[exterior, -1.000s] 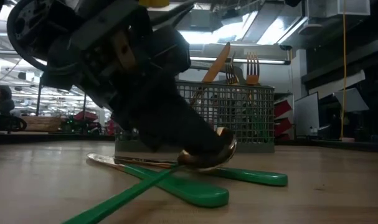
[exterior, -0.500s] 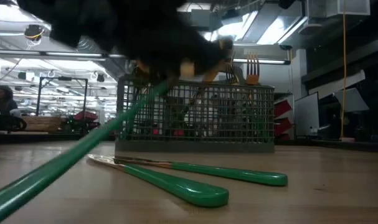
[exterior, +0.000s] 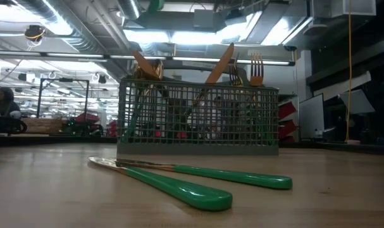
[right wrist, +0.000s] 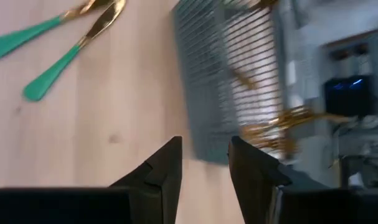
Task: Sort silverware
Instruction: Put the green spoon in the gray silverware basket
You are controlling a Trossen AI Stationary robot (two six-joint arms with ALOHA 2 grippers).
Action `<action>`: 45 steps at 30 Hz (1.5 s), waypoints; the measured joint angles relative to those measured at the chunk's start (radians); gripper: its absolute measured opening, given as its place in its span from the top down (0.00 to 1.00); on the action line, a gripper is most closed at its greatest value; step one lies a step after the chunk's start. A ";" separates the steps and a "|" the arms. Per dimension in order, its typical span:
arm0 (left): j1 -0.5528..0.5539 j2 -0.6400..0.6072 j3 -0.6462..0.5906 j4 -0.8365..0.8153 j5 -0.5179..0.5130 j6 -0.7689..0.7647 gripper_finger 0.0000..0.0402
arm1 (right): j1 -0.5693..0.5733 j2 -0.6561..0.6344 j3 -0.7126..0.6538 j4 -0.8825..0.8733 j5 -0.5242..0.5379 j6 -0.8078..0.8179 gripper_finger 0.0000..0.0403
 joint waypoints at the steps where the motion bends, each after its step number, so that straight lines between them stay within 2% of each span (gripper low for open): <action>1: 0.000 -0.035 0.000 -0.004 -0.038 0.038 1.00 | 0.000 -0.018 0.000 0.002 0.027 -0.012 0.67; 4: 0.003 -0.137 0.000 -0.004 -0.132 0.163 1.00 | -0.003 -0.072 -0.010 0.004 0.105 -0.016 0.67; 7: 0.015 -0.216 0.000 -0.029 -0.185 0.276 1.00 | -0.005 -0.148 -0.093 0.005 0.231 0.031 0.67; 10: 0.045 -0.269 0.000 -0.126 -0.207 0.314 1.00 | -0.021 -0.227 -0.245 0.022 0.331 0.169 0.67; 13: 0.091 -0.294 0.000 -0.240 -0.222 0.306 1.00 | -0.055 -0.313 -0.432 0.127 0.341 0.279 0.67; 15: 0.126 -0.294 -0.001 -0.301 -0.227 0.298 1.00 | -0.087 -0.359 -0.556 0.272 0.304 0.291 0.67; 17: 0.157 -0.286 -0.022 -0.296 -0.227 0.290 1.00 | -0.120 -0.390 -0.674 0.445 0.209 0.249 0.67; 19: 0.186 -0.285 -0.058 -0.282 -0.226 0.289 1.00 | -0.154 -0.411 -0.777 0.657 0.072 0.153 0.67; 24: 0.231 -0.286 -0.150 -0.247 -0.226 0.242 1.00 | -0.212 -0.410 -0.954 1.186 -0.350 -0.103 0.67; 27: 0.232 -0.286 -0.197 -0.243 -0.225 0.204 1.00 | -0.225 -0.396 -1.020 1.418 -0.493 -0.192 0.67; 30: 0.230 -0.286 -0.241 -0.246 -0.225 0.164 1.00 | -0.225 -0.375 -1.050 1.522 -0.507 -0.225 0.67; 38: 0.228 -0.281 -0.333 -0.262 -0.224 0.018 0.94 | -0.224 -0.272 -1.055 1.532 -0.457 -0.223 0.67; 45: 0.228 -0.275 -0.357 -0.258 -0.217 -0.014 0.81 | -0.224 -0.172 -1.056 1.580 -0.463 -0.191 0.67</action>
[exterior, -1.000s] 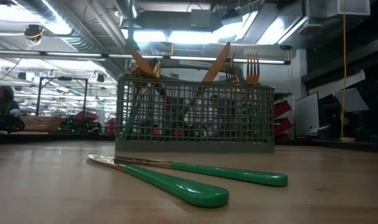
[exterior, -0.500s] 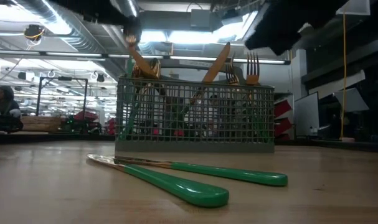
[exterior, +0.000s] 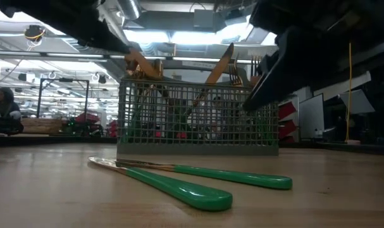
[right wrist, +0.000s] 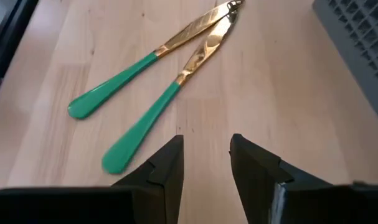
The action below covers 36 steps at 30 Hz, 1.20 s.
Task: Sort silverware
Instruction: Put the green spoon in the gray silverware basket, then put the green knife in the gray silverware basket
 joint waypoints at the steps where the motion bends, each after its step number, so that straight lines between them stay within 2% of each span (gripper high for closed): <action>1: 0.000 0.000 0.000 0.004 0.000 -0.010 0.78 | 0.000 0.012 0.000 0.016 0.000 0.001 0.67; 5: -0.001 -0.005 0.000 0.009 0.000 -0.061 0.69 | 0.000 0.055 0.000 0.075 0.000 0.002 0.67; 8: -0.010 -0.015 0.004 0.008 0.004 -0.093 0.66 | 0.000 0.068 0.000 0.107 0.000 0.013 0.67; 17: -0.139 -0.074 0.005 0.005 0.104 -0.169 0.65 | 0.001 0.069 0.000 0.114 0.008 0.175 0.67; 22: -0.225 -0.086 0.006 0.002 0.113 -0.207 0.65 | 0.001 0.069 0.000 0.112 0.008 0.187 0.67; 25: -0.277 -0.079 0.006 0.002 0.152 -0.256 0.65 | 0.001 0.069 0.000 0.111 0.008 0.187 0.67; 29: -0.348 -0.036 0.001 0.003 0.226 -0.339 0.65 | 0.001 0.069 0.000 0.112 0.008 0.186 0.67; 36: -0.445 0.163 0.000 0.042 0.232 -0.473 0.65 | 0.001 0.069 0.000 0.121 0.008 0.186 0.67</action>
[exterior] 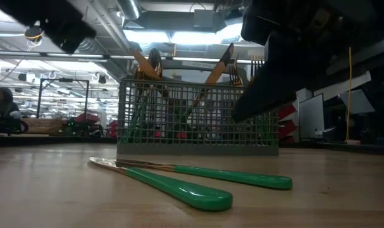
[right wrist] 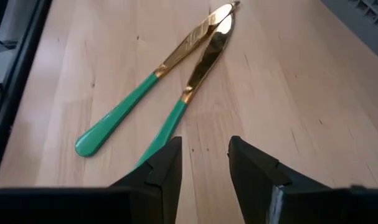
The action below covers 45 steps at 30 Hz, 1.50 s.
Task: Sort silverware
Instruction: Put the green knife in the gray silverware basket
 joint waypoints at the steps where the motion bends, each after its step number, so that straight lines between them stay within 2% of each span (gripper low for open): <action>1: -0.009 0.037 0.000 0.017 -0.001 -0.005 0.65 | 0.000 0.000 0.000 0.003 0.000 0.000 0.67; 13: -0.049 0.459 0.000 0.401 0.001 0.219 0.65 | 0.000 0.000 0.000 0.005 0.000 0.000 0.67; 18: -0.005 0.570 0.036 0.444 0.088 0.229 0.65 | 0.000 0.000 0.000 0.006 0.000 0.000 0.67; 23: 0.044 0.666 0.103 0.431 0.193 0.318 0.65 | 0.000 0.000 0.000 0.014 0.000 0.000 0.67; 30: 0.118 0.718 0.134 0.364 0.307 0.372 0.65 | 0.000 -0.002 0.000 0.047 -0.030 0.000 0.67; 35: 0.146 0.719 0.134 0.280 0.317 0.376 0.65 | 0.000 -0.002 0.000 0.059 -0.098 0.000 0.67; 45: 0.162 0.717 0.136 0.221 0.335 0.395 0.65 | 0.000 -0.002 0.000 0.057 -0.097 0.000 0.67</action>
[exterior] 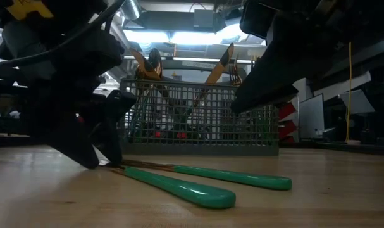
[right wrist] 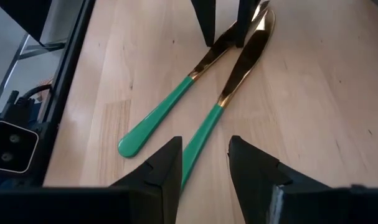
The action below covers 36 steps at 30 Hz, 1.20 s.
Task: Sort silverware
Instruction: Put the green knife in the gray silverware basket
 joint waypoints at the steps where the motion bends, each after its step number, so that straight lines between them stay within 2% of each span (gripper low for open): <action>1: 0.000 0.000 0.000 -0.005 0.002 0.000 0.66 | 0.000 0.000 0.000 0.000 0.000 0.000 0.67; 8: -0.002 -0.003 0.003 -0.062 0.027 -0.056 0.76 | 0.000 0.000 0.000 0.000 0.000 0.000 0.67; 19: -0.009 -0.002 -0.001 -0.043 0.028 -0.067 0.94 | 0.000 0.000 0.000 0.004 0.000 0.000 0.67; 25: -0.009 0.001 -0.003 -0.008 0.029 -0.145 0.99 | 0.001 0.000 0.000 0.065 -0.004 0.004 0.67; 36: -0.009 0.003 -0.004 0.036 0.024 -0.316 0.99 | 0.001 0.000 0.007 0.096 -0.160 0.045 0.67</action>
